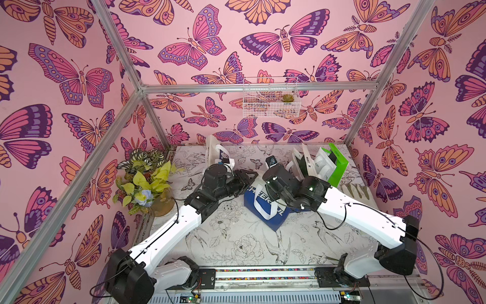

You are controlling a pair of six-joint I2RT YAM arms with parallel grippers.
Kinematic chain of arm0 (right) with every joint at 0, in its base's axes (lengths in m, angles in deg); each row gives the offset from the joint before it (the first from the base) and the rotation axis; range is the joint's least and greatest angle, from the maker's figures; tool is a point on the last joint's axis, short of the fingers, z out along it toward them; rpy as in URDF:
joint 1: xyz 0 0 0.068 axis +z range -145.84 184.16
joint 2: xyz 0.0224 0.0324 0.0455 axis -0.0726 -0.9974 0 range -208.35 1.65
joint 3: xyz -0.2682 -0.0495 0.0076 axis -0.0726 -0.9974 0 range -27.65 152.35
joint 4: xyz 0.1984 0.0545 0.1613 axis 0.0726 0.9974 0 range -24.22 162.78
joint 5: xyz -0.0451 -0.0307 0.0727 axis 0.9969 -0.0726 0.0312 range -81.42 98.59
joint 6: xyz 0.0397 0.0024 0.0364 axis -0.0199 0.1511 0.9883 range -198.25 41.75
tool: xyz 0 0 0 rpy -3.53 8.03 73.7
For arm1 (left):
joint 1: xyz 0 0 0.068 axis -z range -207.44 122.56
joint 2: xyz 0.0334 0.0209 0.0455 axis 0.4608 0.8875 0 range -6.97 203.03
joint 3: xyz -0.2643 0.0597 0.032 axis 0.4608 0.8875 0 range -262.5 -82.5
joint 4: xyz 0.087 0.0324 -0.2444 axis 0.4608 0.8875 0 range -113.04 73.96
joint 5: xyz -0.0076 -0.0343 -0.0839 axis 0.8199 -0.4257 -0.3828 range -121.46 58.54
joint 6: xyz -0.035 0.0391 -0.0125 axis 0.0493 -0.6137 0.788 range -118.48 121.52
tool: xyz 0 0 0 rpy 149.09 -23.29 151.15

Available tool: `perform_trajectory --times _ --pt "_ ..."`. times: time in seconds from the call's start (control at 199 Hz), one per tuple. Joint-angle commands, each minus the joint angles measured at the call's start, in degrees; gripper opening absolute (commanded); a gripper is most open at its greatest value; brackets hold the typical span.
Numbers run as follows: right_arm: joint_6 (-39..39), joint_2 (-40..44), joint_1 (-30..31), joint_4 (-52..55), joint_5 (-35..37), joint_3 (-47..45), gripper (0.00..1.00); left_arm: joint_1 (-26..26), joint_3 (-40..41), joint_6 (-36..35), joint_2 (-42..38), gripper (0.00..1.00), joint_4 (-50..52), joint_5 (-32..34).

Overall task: Open the takeout bag
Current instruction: Open the takeout bag at the center of the board.

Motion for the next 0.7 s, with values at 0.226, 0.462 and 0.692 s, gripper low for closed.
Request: perform_trajectory --times 0.226,0.462,0.692 --pt "0.35 4.81 -0.06 -3.68 -8.18 -3.93 0.04 4.81 -3.49 2.32 3.35 0.56 0.69 2.37" --pt "0.70 6.39 -0.04 -4.59 -9.52 -6.54 0.12 5.85 -5.21 4.06 7.43 0.48 -1.33 1.08" --pt "1.49 8.44 -0.08 -2.99 -6.46 -7.28 0.30 7.00 -6.65 4.06 9.85 0.21 -2.08 1.15"
